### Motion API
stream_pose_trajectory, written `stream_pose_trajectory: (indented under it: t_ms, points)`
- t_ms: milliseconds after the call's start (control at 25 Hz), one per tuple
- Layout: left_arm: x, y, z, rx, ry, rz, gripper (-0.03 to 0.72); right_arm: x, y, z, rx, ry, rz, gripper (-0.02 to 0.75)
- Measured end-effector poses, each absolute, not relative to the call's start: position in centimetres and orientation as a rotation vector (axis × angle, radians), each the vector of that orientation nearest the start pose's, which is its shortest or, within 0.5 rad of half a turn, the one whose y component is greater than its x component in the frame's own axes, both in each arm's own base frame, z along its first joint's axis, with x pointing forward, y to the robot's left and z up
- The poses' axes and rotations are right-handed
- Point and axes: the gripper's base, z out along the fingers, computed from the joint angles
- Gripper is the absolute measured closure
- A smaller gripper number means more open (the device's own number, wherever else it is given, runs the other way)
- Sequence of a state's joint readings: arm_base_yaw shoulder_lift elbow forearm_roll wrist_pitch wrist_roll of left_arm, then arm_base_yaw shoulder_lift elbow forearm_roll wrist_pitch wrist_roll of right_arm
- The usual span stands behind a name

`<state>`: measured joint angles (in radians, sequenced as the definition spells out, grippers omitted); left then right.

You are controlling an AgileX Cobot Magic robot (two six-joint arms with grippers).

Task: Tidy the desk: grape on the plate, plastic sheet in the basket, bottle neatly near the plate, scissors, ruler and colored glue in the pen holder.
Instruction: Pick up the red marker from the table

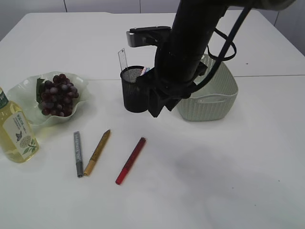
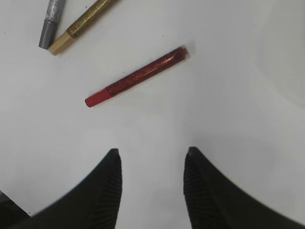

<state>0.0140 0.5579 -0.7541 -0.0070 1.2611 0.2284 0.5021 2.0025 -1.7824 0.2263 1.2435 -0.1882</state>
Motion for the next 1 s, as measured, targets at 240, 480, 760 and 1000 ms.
stream_pose_trajectory:
  t_ms: [240,480,760,1000]
  points:
    - [6.6,0.0,32.1,0.279,2.536,0.087,0.381,35.9,22.5,26.6,-1.307,2.61,0.41,0.42]
    - [6.6,0.0,32.1,0.281,2.535,0.084,0.381,36.2,22.6,25.6,-1.487,2.519,0.376,0.42]
    - [6.6,-0.3,32.1,0.282,2.531,0.035,0.381,37.1,23.1,22.0,-1.737,2.417,0.381,0.42]
    - [6.6,-0.3,32.1,0.282,2.531,0.035,0.381,37.3,23.8,19.8,-2.241,1.903,0.388,0.42]
